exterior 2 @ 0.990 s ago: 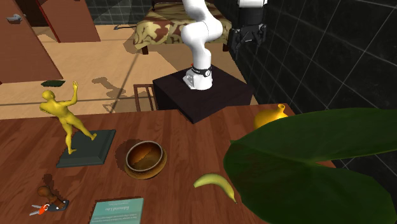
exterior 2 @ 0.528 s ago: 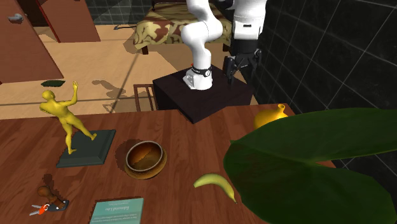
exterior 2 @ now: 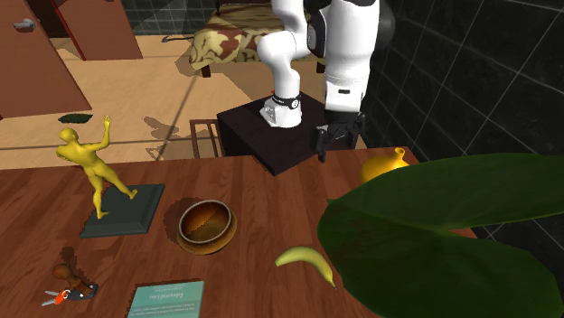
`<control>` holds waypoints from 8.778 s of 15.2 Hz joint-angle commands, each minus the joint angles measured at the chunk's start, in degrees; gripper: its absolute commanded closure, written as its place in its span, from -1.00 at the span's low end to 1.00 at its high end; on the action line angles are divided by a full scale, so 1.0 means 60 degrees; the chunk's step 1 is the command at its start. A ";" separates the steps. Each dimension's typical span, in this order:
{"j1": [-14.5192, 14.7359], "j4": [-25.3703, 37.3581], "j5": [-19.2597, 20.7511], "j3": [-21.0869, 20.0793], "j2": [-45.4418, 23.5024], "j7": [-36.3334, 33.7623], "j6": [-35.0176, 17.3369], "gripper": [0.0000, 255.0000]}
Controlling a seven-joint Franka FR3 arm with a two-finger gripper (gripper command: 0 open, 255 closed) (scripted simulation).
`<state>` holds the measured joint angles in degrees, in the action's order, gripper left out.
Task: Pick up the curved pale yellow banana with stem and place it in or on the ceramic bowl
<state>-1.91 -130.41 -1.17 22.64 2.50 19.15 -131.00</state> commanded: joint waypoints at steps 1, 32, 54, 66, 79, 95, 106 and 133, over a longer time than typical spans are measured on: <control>-0.0069 0.0351 -0.0463 0.0134 -0.0826 0.0579 -0.0374 -1.00; -0.2510 0.6482 -0.3417 -0.1128 -0.8474 0.3698 -0.1194 -1.00; -0.2316 0.6237 -0.3144 -0.0854 -0.7531 0.3519 -0.0495 1.00; -0.2123 0.6241 -0.2781 -0.0557 -0.6550 0.3272 0.0472 1.00; -0.2202 0.6042 -0.2472 -0.0252 -0.5573 0.3429 0.1244 1.00; -0.4210 0.4209 -0.2552 0.0612 -0.4423 0.6611 0.0812 1.00; -0.5007 0.4031 -0.2994 0.0625 -0.4973 0.7756 0.0238 1.00; -0.4985 0.4083 -0.2880 0.0707 -0.4790 0.7713 0.0459 -1.00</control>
<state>-31.89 -106.04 -18.61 26.81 -26.41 65.58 -128.58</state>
